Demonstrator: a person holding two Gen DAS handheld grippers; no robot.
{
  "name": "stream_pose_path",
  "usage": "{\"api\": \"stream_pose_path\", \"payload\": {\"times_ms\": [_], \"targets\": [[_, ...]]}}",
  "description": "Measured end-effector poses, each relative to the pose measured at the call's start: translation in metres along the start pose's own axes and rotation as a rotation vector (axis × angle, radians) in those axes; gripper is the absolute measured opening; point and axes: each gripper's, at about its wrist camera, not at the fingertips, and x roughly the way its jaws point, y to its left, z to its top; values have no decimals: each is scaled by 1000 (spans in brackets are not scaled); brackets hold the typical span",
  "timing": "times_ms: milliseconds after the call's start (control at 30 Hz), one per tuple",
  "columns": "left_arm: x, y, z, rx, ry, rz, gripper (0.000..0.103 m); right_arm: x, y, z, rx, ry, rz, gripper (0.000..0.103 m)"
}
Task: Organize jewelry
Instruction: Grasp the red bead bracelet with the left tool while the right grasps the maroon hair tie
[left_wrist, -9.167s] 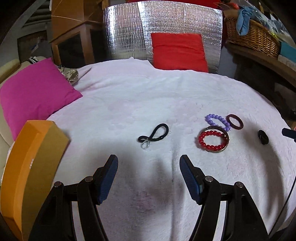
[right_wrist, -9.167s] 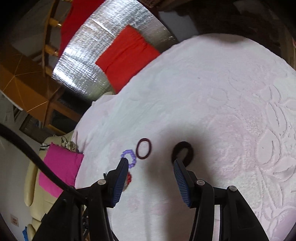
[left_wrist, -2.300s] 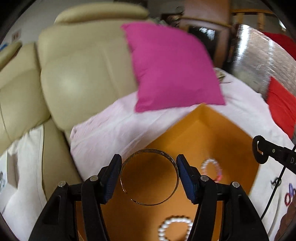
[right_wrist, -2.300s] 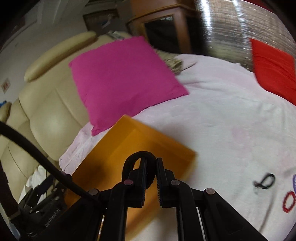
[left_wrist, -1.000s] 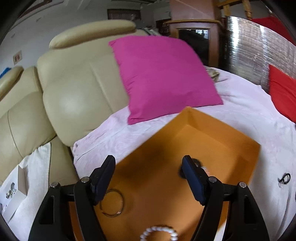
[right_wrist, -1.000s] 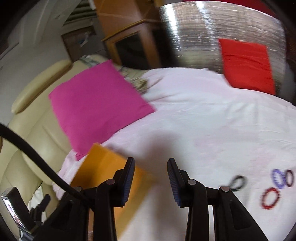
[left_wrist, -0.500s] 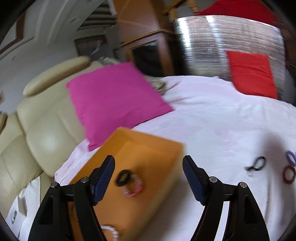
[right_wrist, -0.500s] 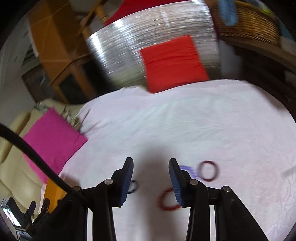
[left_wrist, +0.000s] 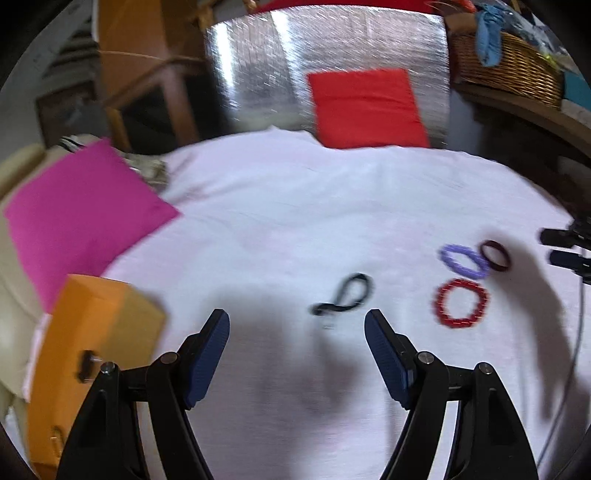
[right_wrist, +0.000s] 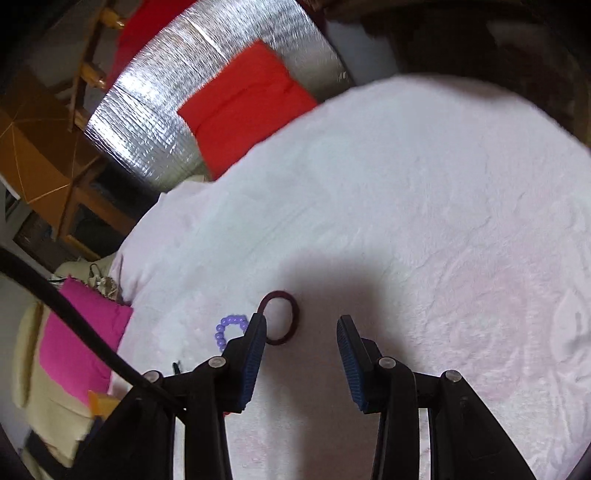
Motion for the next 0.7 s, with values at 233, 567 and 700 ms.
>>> {"api": "stream_pose_path", "payload": {"times_ms": [233, 567, 700], "targets": [[10, -36, 2, 22, 26, -188, 76, 23, 8, 13, -56, 40, -15, 43], [33, -74, 6, 12, 87, -327, 77, 58, 17, 8, -139, 58, -134, 39], [43, -90, 6, 10, 133, -414, 77, 68, 34, 0, -257, 44, -215, 16]]}}
